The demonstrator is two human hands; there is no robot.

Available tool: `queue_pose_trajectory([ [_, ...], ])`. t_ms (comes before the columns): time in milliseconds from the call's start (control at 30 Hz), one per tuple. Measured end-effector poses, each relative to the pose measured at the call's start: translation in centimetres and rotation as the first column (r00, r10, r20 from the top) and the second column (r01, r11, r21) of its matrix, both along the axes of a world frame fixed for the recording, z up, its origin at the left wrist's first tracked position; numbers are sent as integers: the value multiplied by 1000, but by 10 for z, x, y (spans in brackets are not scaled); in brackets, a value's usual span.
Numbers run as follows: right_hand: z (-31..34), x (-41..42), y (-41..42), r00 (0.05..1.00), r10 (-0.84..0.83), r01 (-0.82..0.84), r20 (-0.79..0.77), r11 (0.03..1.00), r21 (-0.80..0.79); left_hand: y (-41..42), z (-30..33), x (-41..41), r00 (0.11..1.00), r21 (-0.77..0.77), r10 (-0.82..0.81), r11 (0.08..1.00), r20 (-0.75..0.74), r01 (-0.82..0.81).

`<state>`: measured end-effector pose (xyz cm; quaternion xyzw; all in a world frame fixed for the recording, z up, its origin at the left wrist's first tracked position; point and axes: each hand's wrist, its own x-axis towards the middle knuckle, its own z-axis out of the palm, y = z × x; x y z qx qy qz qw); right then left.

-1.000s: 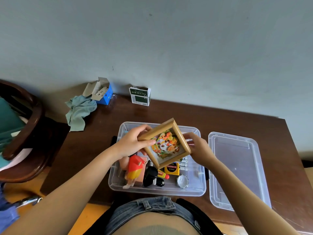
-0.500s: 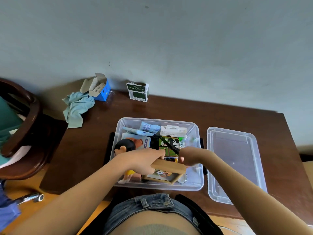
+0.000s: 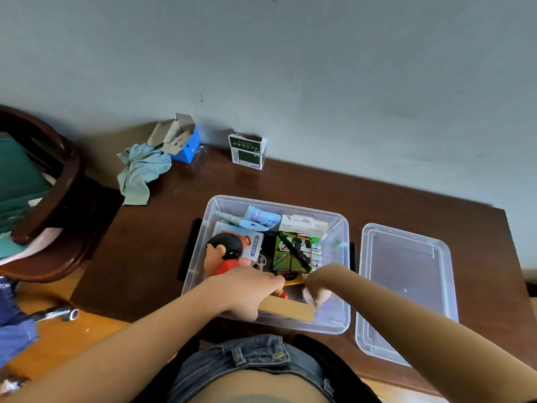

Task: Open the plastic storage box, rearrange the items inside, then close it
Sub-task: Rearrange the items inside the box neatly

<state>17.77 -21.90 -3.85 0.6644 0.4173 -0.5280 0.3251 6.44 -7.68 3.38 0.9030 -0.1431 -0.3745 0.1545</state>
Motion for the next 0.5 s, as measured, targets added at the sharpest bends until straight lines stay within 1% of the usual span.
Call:
queue_pose_trajectory([
  [33,0,-1,-1,999,36,-36,33,999,21,-1,0,0,1000,4,0,1000,7,0],
  [100,-5,-10,-6,983,62,-86,173,987,134,-1,0,1,1000,11,5,1000,13,-6],
  [167,-15,-20,-10,959,-20,-60,281,961,271,1,1,2,1000,22,1,1000,21,-2],
  [233,-23,-28,-11,948,-127,21,293,940,342,2,2,3,1000,22,3,1000,20,-3],
  [300,-27,-32,-9,941,-187,74,281,927,367,3,2,3,1000,22,-6,1000,23,6],
  [367,-20,-27,-8,955,-190,98,229,927,361,4,1,1,999,17,-3,1000,32,2],
  [400,-13,-20,-9,969,-186,117,163,927,357,5,1,0,999,13,5,1000,42,-6],
  [433,-5,-9,-11,976,-209,173,62,917,360,5,0,-1,999,10,13,1000,50,-14],
  [467,8,3,-13,959,-277,280,-61,889,363,6,0,-1,998,8,17,1000,55,-18],
  [500,23,13,-14,913,-367,407,-176,836,368,6,-1,-2,998,5,18,1000,58,-18],
])
